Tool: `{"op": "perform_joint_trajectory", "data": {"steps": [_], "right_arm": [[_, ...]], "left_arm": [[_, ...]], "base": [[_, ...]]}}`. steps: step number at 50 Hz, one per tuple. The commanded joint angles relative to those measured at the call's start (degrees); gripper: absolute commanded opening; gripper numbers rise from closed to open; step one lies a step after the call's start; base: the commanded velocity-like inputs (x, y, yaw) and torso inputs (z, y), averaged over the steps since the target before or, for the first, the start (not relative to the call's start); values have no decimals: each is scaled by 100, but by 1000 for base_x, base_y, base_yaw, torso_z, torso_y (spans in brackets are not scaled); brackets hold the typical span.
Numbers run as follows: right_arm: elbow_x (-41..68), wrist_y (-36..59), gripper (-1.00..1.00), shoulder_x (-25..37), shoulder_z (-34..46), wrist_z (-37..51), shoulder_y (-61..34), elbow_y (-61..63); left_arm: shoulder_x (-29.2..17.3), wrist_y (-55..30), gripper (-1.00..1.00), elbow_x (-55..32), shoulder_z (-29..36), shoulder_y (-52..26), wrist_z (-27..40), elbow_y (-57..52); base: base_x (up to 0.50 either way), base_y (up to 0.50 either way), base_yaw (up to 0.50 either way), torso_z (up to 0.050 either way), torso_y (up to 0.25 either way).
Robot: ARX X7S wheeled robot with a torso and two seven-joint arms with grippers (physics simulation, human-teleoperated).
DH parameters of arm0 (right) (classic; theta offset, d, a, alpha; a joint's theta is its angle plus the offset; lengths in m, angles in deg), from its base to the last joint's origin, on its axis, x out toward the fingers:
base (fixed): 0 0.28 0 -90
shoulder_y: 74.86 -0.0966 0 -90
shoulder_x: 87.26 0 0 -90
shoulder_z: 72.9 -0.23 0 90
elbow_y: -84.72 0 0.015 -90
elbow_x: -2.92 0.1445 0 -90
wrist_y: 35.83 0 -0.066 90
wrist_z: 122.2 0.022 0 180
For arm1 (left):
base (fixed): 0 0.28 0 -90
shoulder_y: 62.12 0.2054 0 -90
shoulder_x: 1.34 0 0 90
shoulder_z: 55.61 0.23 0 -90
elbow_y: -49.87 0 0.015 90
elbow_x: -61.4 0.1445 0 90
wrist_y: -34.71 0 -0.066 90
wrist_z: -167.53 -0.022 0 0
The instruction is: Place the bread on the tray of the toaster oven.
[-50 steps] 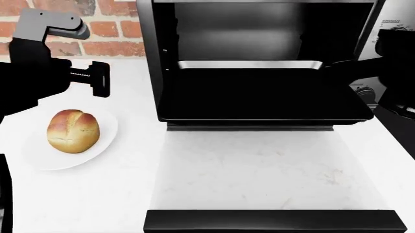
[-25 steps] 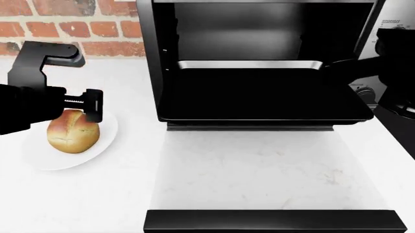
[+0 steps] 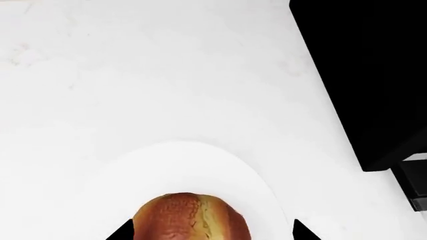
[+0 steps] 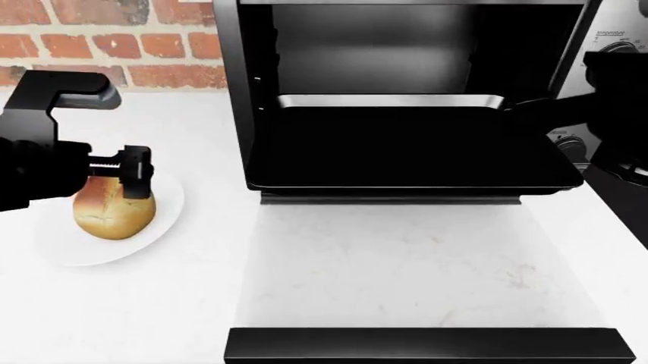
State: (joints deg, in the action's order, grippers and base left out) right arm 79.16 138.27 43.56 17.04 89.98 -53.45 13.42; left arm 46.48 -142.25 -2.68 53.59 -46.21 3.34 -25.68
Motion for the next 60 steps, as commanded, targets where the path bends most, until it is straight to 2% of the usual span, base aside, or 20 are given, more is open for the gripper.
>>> {"op": "perform_joint_trajectory", "data": {"steps": [1,12,32,40,47,48,60], "right_arm": [[78,-85,100,40,74,-27,-2,-39],[146,-204,100,146,118,-41,62,-41],[266,-346,100,260,205,-9,193,-20],[474,-327,100,332,147,117,202,9],[339,-427,100,303,278,63,159,-53],[317,-435,100,296,307,50,139,-66],[383,-521,100,377,299,44,168,-41]], "left_arm": [[-91,0,100,-325,226,-235,152,83],[-293,213,100,-254,557,25,58,-190],[-289,687,100,88,1019,281,-207,63],[-302,688,100,-37,1098,629,-211,-21],[-291,733,100,20,1191,533,-289,69],[-296,722,-100,-7,1171,514,-271,46],[-324,642,-100,-100,1118,225,-193,-23]], "base": [[0,0,0,0,0],[0,0,0,0,0],[0,0,0,0,0],[0,0,0,0,0],[0,0,0,0,0],[0,0,0,0,0],[0,0,0,0,0]]}}
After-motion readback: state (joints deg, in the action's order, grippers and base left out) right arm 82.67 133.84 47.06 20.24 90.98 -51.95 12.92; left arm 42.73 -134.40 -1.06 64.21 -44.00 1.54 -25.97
